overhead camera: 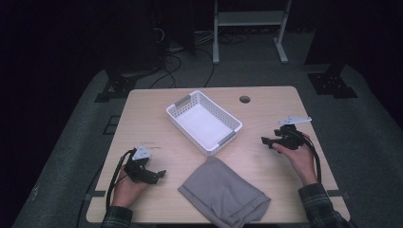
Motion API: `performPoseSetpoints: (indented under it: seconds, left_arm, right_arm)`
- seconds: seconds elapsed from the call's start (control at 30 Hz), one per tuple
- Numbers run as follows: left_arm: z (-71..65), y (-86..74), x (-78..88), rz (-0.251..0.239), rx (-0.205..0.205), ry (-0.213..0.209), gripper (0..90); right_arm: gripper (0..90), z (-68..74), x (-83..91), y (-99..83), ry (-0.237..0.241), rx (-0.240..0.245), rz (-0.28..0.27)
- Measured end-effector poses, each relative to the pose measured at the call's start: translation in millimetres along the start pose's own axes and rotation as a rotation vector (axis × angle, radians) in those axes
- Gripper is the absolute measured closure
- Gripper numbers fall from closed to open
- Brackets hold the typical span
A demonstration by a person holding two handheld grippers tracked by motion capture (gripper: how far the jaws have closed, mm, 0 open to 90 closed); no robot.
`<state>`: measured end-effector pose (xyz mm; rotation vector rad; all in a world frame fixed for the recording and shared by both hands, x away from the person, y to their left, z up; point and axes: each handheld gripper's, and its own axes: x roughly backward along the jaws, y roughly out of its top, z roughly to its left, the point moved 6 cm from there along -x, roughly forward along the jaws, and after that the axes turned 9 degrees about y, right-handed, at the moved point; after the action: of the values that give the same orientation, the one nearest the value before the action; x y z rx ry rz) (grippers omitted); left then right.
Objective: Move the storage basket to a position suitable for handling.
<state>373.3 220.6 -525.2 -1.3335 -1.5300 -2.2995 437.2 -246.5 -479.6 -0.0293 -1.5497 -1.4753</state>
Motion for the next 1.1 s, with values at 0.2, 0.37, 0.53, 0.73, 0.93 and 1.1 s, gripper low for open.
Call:
performPoseSetpoints:
  seconds: [0.2,0.37,0.53,0.73,0.93,1.1]
  left_arm:
    - [-0.1,-0.1,0.1,0.000,0.000,0.000,0.0]
    - [-0.2,-0.2,0.3,0.001,0.000,0.000,0.0]
    - [-0.4,-0.3,0.3,0.000,0.001,-0.001,0.0]
    - [-0.2,-0.5,0.5,0.002,-0.003,-0.001,0.0]
    - [-0.3,-0.5,0.6,0.002,-0.003,-0.002,0.0]
    - [-0.4,-0.6,0.9,0.005,-0.006,-0.004,0.0]
  right_arm:
    - [31.5,4.6,-4.3,5.8,0.021,0.021,0.011]
    - [33.4,11.1,-7.4,16.0,0.035,0.045,0.014]
    - [36.1,15.9,-9.0,26.4,0.051,0.051,0.013]
    - [39.2,21.2,-12.2,37.1,0.073,0.064,0.012]
    - [42.0,26.7,-16.8,49.0,0.091,0.078,0.010]
    - [46.4,31.4,-22.3,57.3,0.105,0.089,0.025]
